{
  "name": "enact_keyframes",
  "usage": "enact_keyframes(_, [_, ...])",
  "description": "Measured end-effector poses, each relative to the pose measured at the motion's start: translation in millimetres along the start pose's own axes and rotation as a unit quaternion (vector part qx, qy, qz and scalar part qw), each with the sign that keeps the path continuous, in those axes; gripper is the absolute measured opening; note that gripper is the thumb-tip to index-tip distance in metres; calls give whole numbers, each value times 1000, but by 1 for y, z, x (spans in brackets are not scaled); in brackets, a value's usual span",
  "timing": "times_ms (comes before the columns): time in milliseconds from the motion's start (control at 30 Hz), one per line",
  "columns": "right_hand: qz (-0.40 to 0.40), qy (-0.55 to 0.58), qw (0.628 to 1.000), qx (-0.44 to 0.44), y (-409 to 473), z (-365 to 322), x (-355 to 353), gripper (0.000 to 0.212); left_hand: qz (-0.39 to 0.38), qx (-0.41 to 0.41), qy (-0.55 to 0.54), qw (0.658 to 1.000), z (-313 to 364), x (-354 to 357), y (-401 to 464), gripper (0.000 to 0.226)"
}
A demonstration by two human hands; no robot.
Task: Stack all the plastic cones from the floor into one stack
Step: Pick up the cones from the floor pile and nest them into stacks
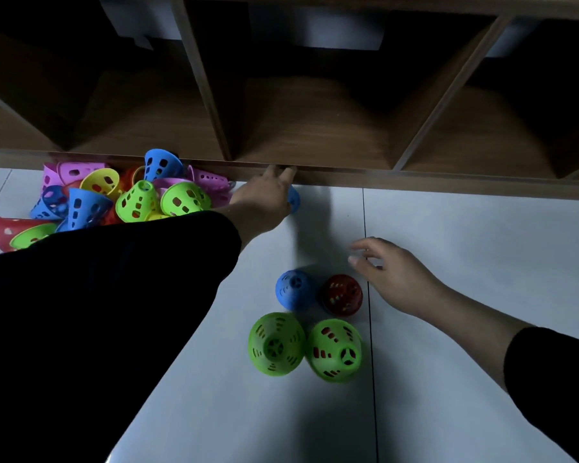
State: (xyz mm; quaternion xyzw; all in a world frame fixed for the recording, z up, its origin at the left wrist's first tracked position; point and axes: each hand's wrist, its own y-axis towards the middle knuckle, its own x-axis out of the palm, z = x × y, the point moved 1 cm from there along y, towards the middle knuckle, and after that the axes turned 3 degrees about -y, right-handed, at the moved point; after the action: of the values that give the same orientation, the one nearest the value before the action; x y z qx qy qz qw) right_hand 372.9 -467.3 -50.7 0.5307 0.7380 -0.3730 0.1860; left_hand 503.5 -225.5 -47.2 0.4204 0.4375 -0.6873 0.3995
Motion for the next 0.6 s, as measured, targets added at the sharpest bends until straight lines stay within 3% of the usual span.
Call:
enact_keyframes(167, [1,-22,1000,-5,28,-6,9,43,-48,-18,-15,999,-6,19,21,58])
enact_keyframes(333, [-13,-44,999,-20,65,-32,18,72,-92,14,-62,994,3,26,-11,65])
enact_keyframes(433, [-38,-104,993,-45,88,-49,24,83,22,21,70,997,-22,12,-37,49])
enact_keyframes(500, [-62,-150,985,-62,100,-58,32,80,76,12,167,983,-53,-8,-54,50])
enact_keyframes(600, [-76,-214,972,-60,111,-58,40,66,-26,14,248,968,-91,-24,-72,73])
